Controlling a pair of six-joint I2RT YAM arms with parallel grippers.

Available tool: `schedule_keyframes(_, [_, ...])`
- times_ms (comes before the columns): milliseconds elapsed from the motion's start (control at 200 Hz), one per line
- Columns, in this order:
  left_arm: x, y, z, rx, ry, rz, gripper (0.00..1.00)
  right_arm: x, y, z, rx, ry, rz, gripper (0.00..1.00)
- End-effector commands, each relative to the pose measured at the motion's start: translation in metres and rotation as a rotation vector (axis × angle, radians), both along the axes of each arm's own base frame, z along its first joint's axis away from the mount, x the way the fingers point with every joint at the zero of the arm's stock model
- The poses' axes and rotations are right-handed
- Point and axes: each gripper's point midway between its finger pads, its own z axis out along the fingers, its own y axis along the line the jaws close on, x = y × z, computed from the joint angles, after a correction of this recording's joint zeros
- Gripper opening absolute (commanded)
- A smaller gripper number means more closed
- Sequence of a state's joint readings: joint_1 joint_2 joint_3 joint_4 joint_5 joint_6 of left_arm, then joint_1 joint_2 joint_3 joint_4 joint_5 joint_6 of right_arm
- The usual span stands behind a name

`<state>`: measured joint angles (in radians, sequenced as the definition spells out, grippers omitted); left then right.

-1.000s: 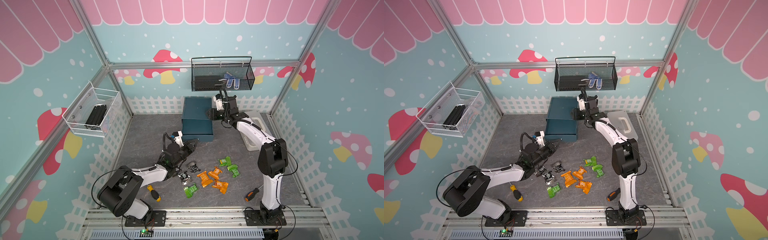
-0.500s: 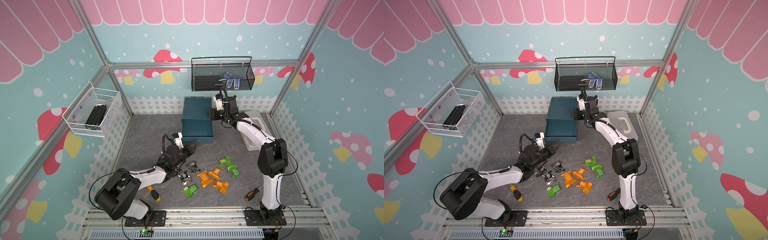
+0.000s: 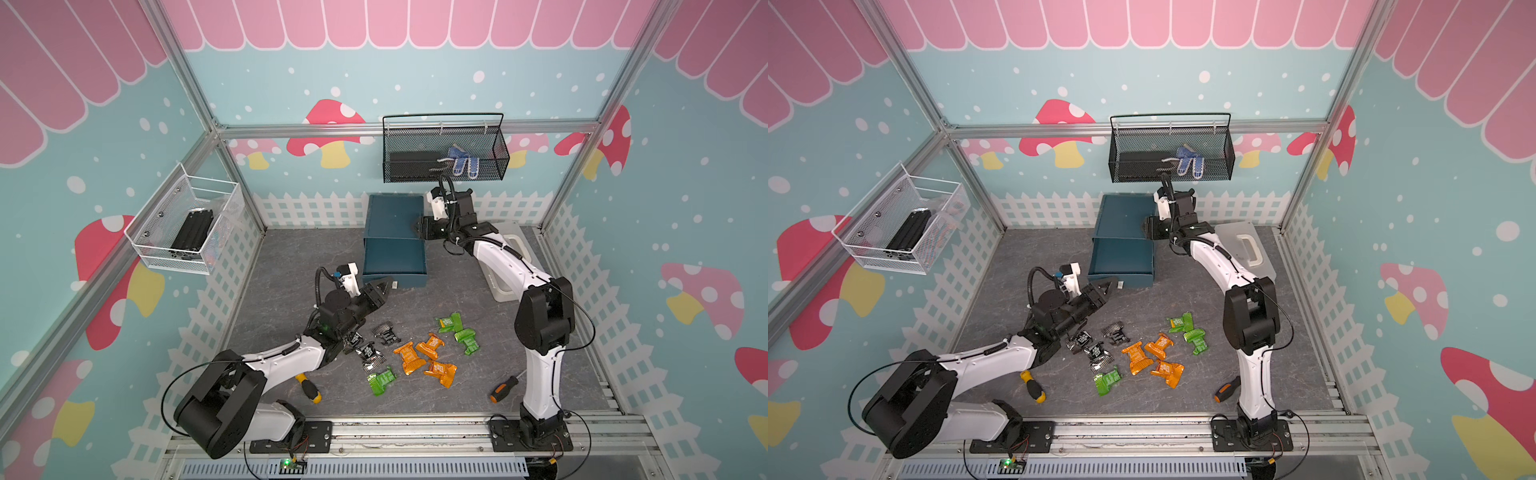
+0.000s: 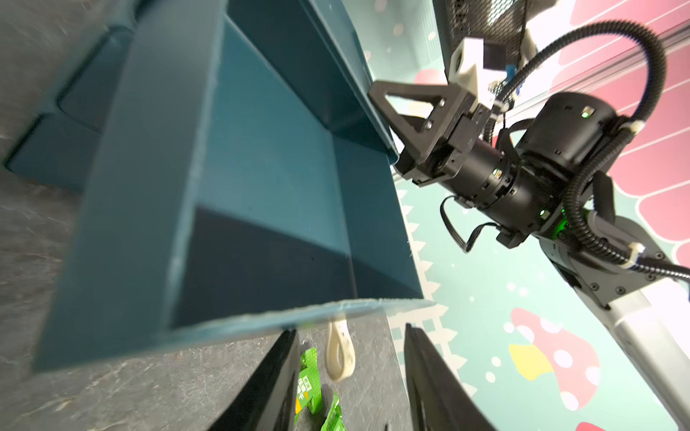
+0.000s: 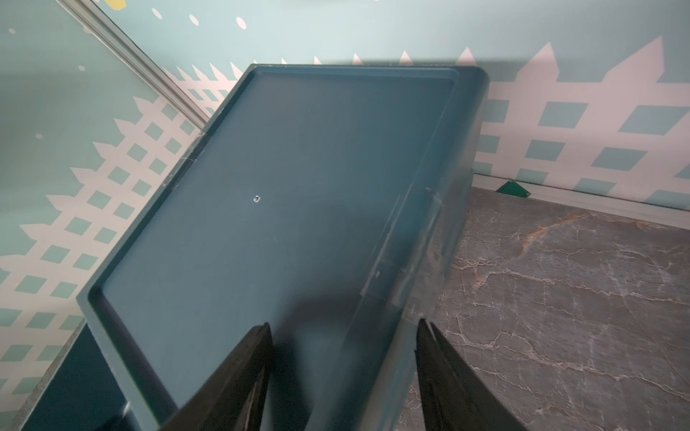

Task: Place the cookies into the drawer by color
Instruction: Open the drawer in the storage box, then pick up the cookie at the center of the board.

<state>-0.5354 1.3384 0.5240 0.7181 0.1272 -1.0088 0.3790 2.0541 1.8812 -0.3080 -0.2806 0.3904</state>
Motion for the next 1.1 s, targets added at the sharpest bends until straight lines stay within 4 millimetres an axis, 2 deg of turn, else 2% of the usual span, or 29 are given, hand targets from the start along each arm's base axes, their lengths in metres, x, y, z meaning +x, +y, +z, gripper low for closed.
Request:
schedule_keyframes(0, [0.005, 0.016, -0.01, 0.057, 0.013, 0.046, 0.47, -0.011, -0.002, -0.039, -0.072, 0.119, 0.016, 0.63])
schedule_keyframes(155, [0.014, 0.029, -0.012, 0.039, 0.018, 0.063, 0.46, -0.01, -0.001, -0.042, -0.073, 0.127, 0.019, 0.64])
schedule_keyframes(285, [0.006, 0.02, -0.007, 0.027, -0.006, 0.021, 0.47, -0.009, -0.002, -0.04, -0.08, 0.121, 0.016, 0.63])
schedule_keyframes(445, [-0.011, 0.01, 0.007, 0.038, -0.043, -0.024, 0.5, -0.011, 0.0, -0.027, -0.064, 0.1, 0.027, 0.64])
schedule_keyframes(535, [-0.019, 0.02, 0.014, 0.067, -0.06, 0.007, 0.52, -0.014, 0.0, -0.016, -0.057, 0.082, 0.031, 0.66])
schedule_keyframes(655, [-0.029, 0.041, 0.015, 0.128, -0.067, 0.07, 0.65, -0.019, -0.001, 0.004, -0.048, 0.046, 0.035, 0.67])
schedule_keyframes(725, [-0.035, 0.048, 0.015, 0.153, -0.057, 0.077, 0.68, -0.023, -0.002, 0.017, -0.043, 0.024, 0.036, 0.68])
schedule_keyframes(861, [-0.045, 0.061, 0.017, 0.157, -0.051, 0.075, 0.71, -0.039, -0.002, 0.042, -0.039, -0.013, 0.051, 0.69])
schedule_keyframes(921, [-0.048, 0.067, 0.014, 0.175, -0.038, 0.078, 0.73, -0.047, 0.0, 0.044, -0.045, -0.016, 0.059, 0.69])
schedule_keyframes(931, [-0.048, 0.068, 0.014, 0.178, -0.035, 0.077, 0.73, -0.052, -0.001, 0.055, -0.04, -0.034, 0.06, 0.69])
schedule_keyframes(946, [-0.049, 0.069, 0.014, 0.179, -0.034, 0.075, 0.74, -0.055, -0.001, 0.059, -0.039, -0.041, 0.061, 0.69])
schedule_keyframes(1096, [-0.052, 0.082, 0.008, 0.174, -0.003, 0.035, 0.77, -0.093, -0.001, 0.067, -0.061, -0.053, 0.078, 0.69])
